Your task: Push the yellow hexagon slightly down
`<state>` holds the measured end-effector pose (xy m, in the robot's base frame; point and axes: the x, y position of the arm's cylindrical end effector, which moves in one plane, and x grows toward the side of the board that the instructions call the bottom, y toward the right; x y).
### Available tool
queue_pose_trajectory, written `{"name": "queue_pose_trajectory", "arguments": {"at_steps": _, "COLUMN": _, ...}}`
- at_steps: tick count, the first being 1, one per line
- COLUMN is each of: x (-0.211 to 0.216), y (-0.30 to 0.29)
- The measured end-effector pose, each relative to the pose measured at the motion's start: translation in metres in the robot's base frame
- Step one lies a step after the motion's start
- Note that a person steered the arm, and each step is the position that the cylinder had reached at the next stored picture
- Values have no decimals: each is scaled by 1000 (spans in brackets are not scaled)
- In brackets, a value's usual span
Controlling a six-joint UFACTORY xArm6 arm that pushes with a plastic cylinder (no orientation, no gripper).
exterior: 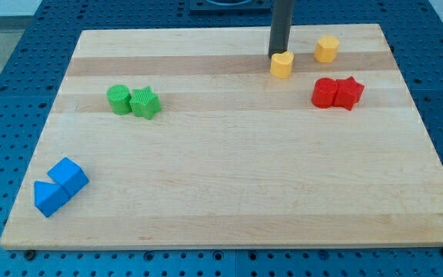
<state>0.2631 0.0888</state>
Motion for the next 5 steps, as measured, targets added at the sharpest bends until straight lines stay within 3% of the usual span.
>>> {"name": "queue_pose_trajectory", "arguments": {"at_steps": 1, "x": -71, "y": 32}}
{"name": "queue_pose_trajectory", "arguments": {"at_steps": 2, "x": -71, "y": 54}}
{"name": "queue_pose_trajectory", "arguments": {"at_steps": 3, "x": -39, "y": 96}}
{"name": "queue_pose_trajectory", "arguments": {"at_steps": 5, "x": -9, "y": 97}}
